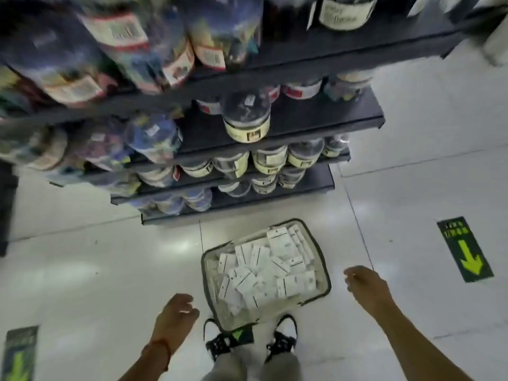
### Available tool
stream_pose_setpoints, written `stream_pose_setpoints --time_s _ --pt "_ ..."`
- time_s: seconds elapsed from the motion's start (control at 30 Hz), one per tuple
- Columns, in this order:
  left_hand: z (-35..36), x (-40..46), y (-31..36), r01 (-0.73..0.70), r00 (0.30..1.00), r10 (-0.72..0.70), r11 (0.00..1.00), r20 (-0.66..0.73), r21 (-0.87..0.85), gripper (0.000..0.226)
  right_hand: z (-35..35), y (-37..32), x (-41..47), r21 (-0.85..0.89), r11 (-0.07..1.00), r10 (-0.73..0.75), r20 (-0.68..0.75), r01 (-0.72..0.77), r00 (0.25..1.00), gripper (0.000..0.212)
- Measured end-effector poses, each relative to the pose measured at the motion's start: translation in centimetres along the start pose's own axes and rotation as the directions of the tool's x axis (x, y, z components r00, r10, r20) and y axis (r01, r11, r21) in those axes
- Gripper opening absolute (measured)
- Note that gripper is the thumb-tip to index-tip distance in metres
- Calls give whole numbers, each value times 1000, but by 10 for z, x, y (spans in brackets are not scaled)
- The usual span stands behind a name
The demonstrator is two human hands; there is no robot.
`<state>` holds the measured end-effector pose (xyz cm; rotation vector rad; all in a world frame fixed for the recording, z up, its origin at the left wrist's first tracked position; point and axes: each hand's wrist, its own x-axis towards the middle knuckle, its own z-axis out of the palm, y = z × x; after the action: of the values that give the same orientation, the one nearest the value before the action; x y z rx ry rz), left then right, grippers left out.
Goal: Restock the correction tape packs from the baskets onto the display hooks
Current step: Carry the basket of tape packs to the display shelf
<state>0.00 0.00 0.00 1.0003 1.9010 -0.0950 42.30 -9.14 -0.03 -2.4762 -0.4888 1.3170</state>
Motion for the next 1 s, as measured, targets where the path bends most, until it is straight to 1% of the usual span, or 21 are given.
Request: stream_pose_setpoints --time_s 0.03,0.07,0.1,0.13,0.2,0.23,0.27,0.3,0.33,0.4,0.47,0.53,0.63,0.73,0.83,0.9,1.0 --pt "21 27 -8 18 1000 -18 1000 5 -4 26 17 10 31 -57 998 -40 -10 39 999 18" --pt "40 51 -18 52 998 -52 999 24 -3 32 33 23 57 -104 993 -64 -30 61 997 22" --pt "59 79 -28 89 995 -87 995 45 -44 43 50 35 89 -108 992 -75 -29 71 997 27" --pt "77 106 -34 119 993 -117 990 32 -70 56 67 39 118 -108 992 -70 -21 67 997 34" --pt "116 153 -57 161 987 -158 981 31 -113 76 101 63 174 -156 986 -54 45 61 998 49" --pt "133 175 -69 167 986 -166 975 18 -148 78 115 74 198 -158 985 -56 66 66 996 55" --pt "147 193 -77 166 986 -168 969 5 -182 72 128 83 219 -154 985 -63 82 75 995 58" --pt "161 211 -86 169 984 -176 960 -14 -224 62 138 91 237 -151 984 -81 77 92 994 59" --pt "171 226 -95 181 980 -196 949 -36 -259 50 147 100 250 -158 982 -95 64 104 993 57" --pt "186 246 -112 196 973 -226 915 -45 -353 38 160 114 263 -144 984 -101 25 103 995 50" --pt "190 253 -121 189 974 -226 877 -31 -441 32 165 121 264 -113 989 -96 -23 93 995 43" --pt "182 250 -121 179 977 -211 861 -15 -477 35 164 119 253 -62 995 -77 -38 74 996 36" --pt "147 225 -111 179 981 -192 861 21 -475 42 154 101 213 -33 998 -48 -36 46 998 30" --pt "81 177 -105 161 983 -183 873 -3 -460 38 143 68 144 -51 997 -64 -8 64 998 30" --pt "-7 122 -100 132 987 -159 883 -22 -451 35 134 21 61 -82 987 -136 21 137 991 26" --pt "-75 86 -101 103 989 -140 892 -53 -440 38 135 -21 5 -90 977 -190 44 193 981 23" --pt "-178 42 -114 61 988 -117 891 -98 -451 37 150 -89 -73 -100 956 -266 89 274 960 27"
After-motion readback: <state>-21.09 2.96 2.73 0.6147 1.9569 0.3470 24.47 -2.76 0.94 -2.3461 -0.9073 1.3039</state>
